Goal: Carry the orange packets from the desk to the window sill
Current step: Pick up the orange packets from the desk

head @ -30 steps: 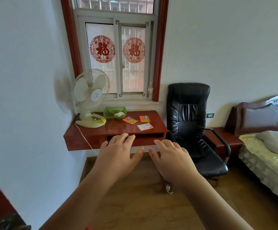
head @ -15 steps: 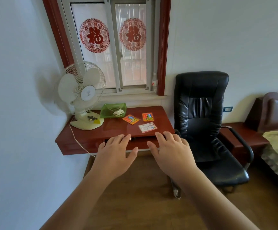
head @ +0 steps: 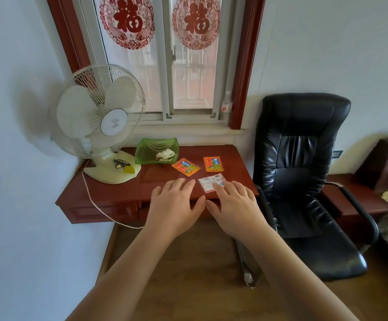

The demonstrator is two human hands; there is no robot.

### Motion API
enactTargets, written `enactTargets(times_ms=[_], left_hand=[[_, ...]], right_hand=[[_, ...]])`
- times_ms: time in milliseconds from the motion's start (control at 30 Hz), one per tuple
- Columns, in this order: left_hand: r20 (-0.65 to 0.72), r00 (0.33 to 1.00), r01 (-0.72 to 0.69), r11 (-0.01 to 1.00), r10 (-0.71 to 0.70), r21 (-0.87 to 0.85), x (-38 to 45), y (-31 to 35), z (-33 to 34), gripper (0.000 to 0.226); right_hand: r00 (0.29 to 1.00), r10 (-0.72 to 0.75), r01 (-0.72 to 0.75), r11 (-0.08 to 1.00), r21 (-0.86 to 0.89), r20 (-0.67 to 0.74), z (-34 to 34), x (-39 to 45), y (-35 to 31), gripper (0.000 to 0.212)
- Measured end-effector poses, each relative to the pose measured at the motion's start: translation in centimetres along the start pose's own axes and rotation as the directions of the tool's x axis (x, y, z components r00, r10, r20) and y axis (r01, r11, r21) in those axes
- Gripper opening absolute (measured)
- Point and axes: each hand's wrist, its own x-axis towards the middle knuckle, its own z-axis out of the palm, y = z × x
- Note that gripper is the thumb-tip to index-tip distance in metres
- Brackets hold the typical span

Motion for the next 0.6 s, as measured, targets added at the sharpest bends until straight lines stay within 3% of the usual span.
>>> enactTargets(times_ms=[433,600], left_hand=[[0.134,0.991,0.008,0.999,-0.003,-0.038,10.9,-5.4,9.6,0.059],[0.105,0.994,0.026,0.999,-0.021,-0.047,15.2,-5.7,13.6,0.053]], right_hand=[[0.992,0.083,-0.083,0.997,0.0,0.096,6.8,11.9,3.7,0.061],[0.985,0.072,-0.076,0.997,0.025,0.159,10.6,16.8,7.5,0.059]])
